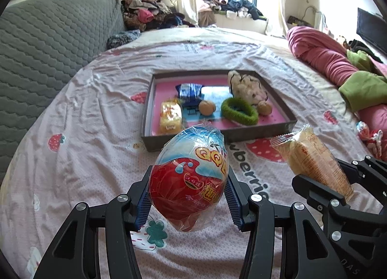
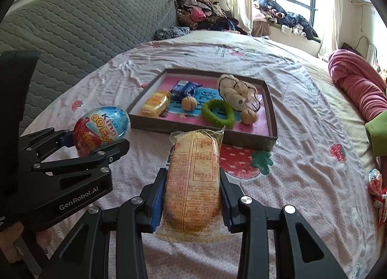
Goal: Organize objects
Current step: 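Carry the red egg with the left tool and the loaf with the right tool over the tray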
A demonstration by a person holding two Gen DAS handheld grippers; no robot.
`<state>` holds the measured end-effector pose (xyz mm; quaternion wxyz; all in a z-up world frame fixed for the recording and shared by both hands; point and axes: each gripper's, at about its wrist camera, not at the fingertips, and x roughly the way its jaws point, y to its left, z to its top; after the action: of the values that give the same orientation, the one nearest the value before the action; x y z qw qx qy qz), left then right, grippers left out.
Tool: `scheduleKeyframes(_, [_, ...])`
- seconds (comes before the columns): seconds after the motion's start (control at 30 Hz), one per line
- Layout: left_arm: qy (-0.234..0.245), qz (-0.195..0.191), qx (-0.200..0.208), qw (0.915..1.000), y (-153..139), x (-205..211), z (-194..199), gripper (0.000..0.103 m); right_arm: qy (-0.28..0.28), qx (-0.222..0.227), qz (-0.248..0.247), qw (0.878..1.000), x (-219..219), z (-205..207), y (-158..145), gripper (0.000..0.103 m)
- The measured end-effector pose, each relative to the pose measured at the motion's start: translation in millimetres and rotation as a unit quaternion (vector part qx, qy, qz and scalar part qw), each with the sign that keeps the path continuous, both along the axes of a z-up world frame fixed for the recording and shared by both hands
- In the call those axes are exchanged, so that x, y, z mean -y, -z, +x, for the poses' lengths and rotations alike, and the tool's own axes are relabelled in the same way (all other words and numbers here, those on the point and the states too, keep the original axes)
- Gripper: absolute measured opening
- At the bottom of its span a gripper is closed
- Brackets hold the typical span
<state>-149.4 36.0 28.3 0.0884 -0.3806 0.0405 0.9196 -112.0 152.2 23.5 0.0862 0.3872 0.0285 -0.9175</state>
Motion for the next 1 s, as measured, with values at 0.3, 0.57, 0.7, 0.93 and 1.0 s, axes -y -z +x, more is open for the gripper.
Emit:
scheduleKeyframes(0.3, [0.001,0.01,-0.027,0.9996,-20.6,2.8,8.7,0.055,-0.004,-0.022,-0.001,1.0,4.1,5.0,-19.8,0.039])
scheduleKeyframes(0.57, [-0.003,0.017,-0.032,0.9993,-32.5,-1.6,8.1,0.055,0.0,-0.042,-0.01,0.999,-6.5,7.1,-40.9,0.039])
scheduleKeyframes(0.7, [-0.009,0.009,-0.038,0.9992,-41.4,-6.3,7.9,0.055,0.002,-0.053,-0.015,0.998,-14.1,7.1,-54.3,0.039])
scheduleKeyframes(0.93, [-0.014,0.017,-0.048,0.9986,-64.4,-11.7,0.6,0.055,0.007,-0.068,-0.018,0.997,-25.9,2.6,-74.7,0.039])
scheduleKeyframes(1.0, [-0.016,0.016,-0.052,0.9984,-70.3,-12.7,-0.8,0.055,0.007,-0.074,-0.021,0.997,-28.5,2.5,-80.0,0.039])
